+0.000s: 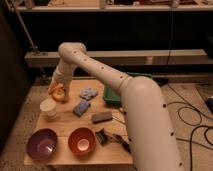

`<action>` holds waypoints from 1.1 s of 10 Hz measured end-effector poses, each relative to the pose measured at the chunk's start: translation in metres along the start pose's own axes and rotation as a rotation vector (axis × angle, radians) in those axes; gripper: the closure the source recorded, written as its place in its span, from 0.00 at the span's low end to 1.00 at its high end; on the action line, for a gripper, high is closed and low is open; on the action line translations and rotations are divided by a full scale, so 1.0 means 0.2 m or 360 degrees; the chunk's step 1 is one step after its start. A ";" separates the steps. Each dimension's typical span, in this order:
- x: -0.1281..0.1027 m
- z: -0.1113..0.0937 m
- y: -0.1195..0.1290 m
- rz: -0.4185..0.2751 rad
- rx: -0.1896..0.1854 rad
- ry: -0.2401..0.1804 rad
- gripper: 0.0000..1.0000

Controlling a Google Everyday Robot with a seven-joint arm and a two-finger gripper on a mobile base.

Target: Place apple in paper cup

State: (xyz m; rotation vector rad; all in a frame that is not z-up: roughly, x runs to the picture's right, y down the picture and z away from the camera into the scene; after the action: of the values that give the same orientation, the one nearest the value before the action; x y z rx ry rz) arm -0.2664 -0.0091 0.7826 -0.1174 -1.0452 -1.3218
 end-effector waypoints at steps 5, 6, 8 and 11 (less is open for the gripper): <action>0.01 0.13 -0.15 -0.0093 0.0230 0.0054 1.00; 0.00 0.16 -0.19 -0.0120 0.0243 0.0040 1.00; 0.00 0.18 -0.20 -0.0141 0.0257 0.0024 1.00; -0.01 0.22 -0.23 -0.0173 0.0259 -0.0006 1.00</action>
State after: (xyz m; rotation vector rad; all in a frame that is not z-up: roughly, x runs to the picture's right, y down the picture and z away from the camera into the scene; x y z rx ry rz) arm -0.3289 0.0050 0.7830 0.0600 -1.1715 -1.3282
